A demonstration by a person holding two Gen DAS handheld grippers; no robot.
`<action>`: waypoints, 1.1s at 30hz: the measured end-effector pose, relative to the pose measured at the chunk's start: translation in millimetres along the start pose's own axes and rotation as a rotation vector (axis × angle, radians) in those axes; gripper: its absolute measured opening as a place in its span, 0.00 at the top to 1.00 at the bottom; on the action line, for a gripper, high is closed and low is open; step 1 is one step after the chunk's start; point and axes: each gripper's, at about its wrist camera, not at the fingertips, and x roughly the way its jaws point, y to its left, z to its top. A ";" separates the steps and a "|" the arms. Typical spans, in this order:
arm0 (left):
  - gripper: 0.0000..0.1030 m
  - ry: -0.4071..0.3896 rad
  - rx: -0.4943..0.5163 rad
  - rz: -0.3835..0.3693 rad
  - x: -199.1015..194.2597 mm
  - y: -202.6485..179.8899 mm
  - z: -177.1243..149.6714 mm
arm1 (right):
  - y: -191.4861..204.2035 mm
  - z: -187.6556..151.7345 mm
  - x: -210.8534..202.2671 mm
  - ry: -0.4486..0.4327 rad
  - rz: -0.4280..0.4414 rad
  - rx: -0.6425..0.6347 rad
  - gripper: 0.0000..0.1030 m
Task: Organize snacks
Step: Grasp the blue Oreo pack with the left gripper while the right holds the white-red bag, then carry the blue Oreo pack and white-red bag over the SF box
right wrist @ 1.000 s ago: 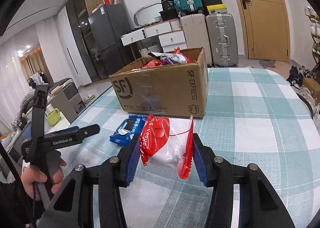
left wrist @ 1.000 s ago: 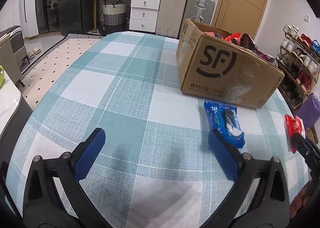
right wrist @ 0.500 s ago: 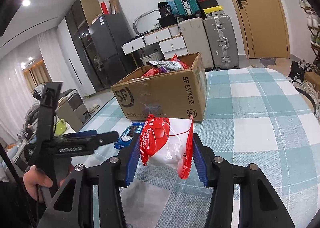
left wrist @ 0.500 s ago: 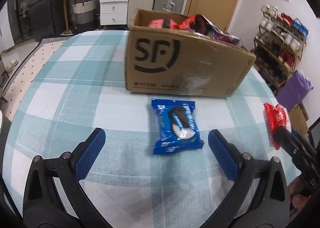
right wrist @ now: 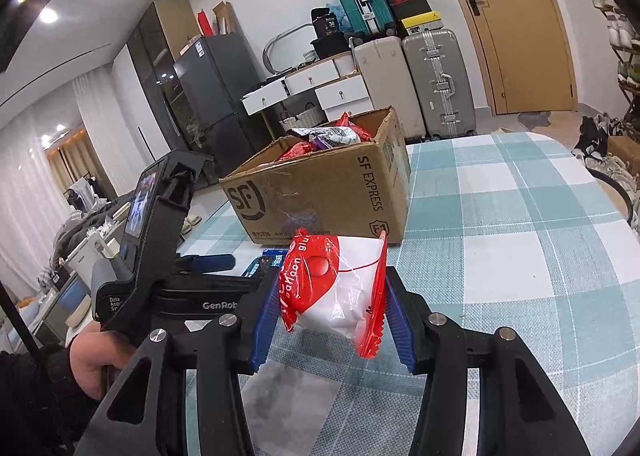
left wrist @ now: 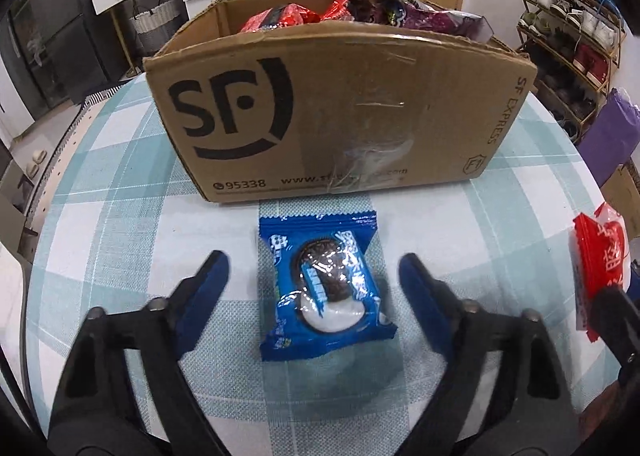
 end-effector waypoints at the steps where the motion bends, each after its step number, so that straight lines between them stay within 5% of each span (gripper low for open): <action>1: 0.29 0.006 -0.001 -0.005 1.8 0.1 1.2 | -0.5 0.0 -0.4 -0.001 0.001 0.004 0.52; 4: 0.50 0.045 0.008 -0.017 11.7 -0.9 2.3 | -1.3 0.5 0.6 0.000 0.000 0.007 0.52; 7: 0.59 0.032 0.014 -0.032 11.3 -2.6 3.1 | -0.9 0.8 0.2 -0.001 0.000 0.008 0.52; 15: 0.60 0.015 0.029 -0.092 -5.9 0.3 0.3 | -2.4 0.9 -0.2 0.002 -0.005 0.021 0.51; 22: 0.60 -0.083 0.000 -0.092 -54.4 28.5 0.6 | 9.0 0.4 3.4 0.022 -0.035 -0.029 0.51; 33: 0.60 -0.192 -0.047 -0.130 -141.1 64.4 -41.8 | 47.9 18.7 -17.2 0.001 -0.019 -0.117 0.51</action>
